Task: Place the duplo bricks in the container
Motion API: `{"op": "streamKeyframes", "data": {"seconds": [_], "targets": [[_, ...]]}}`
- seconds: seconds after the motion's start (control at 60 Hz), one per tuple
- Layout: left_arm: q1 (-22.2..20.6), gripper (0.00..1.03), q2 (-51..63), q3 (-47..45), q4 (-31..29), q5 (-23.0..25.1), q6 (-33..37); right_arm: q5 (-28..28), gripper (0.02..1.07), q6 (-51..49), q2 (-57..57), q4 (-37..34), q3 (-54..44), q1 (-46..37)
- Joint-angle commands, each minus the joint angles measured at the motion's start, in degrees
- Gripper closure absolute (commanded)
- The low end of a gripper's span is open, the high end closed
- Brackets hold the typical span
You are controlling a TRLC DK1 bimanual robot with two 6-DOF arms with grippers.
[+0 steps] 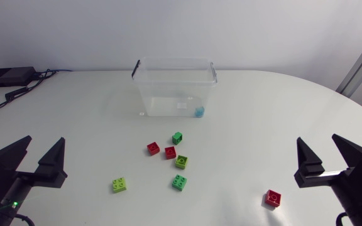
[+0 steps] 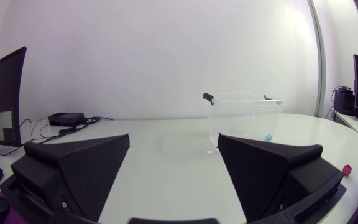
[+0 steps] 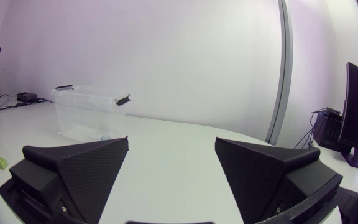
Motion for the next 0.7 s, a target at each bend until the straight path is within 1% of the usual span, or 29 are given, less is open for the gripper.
{"op": "streamKeyframes", "data": {"seconds": [0.0, 0.367, 0.483, 0.683], "targets": [[-0.4, 0.04, -0.5, -0.6, -0.5, 0.1, -0.7, 0.5, 0.06, 1.1, -0.4, -0.4, -1.3, 0.3], [-0.4, 0.04, -0.6, -0.7, -0.1, 0.1, -0.7, 0.5, 0.06, 1.1, -0.4, -0.2, -1.3, 0.2], [0.0, 0.04, -0.6, -0.7, 0.9, 0.0, -0.6, 0.7, 0.06, 1.1, -0.4, 1.7, -1.3, -0.3], [0.2, 0.05, -0.6, 2.0, 0.7, 0.0, -0.6, 0.7, 0.06, 0.8, -0.1, 2.6, 1.2, 0.3]]}}
